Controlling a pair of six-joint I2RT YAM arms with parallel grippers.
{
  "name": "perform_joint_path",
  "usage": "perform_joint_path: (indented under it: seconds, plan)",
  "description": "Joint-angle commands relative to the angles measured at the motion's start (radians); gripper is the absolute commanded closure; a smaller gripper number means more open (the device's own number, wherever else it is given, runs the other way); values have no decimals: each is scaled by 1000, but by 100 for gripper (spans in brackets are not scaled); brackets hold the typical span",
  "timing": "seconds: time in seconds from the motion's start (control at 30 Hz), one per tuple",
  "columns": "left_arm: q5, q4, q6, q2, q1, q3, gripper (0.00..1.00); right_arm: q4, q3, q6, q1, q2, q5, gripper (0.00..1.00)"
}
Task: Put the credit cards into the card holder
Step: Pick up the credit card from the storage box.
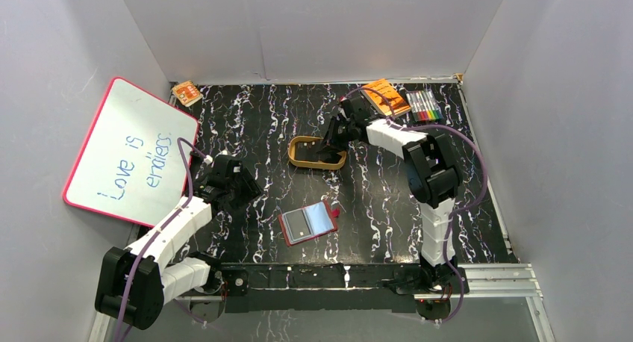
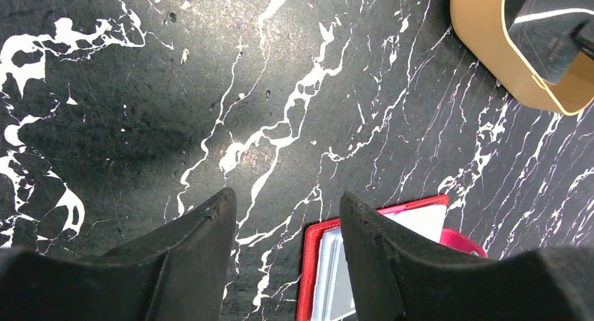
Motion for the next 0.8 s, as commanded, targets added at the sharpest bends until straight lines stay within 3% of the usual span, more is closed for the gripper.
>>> perform_joint_path:
  seconds: [0.0, 0.33, 0.57, 0.77]
  plan:
    - [-12, -26, -1, -22, 6, 6, 47, 39, -14, 29, -4, -82, -60, 100]
    - [-12, -37, -10, -41, 6, 4, 47, 98, -47, 167, -6, -106, -115, 100]
    - [-42, -94, -9, -71, 5, 39, 47, -20, -73, 355, -50, -232, -127, 100]
    - [-57, -115, -15, -134, 6, 48, 47, -66, -153, 471, -115, -380, -322, 100]
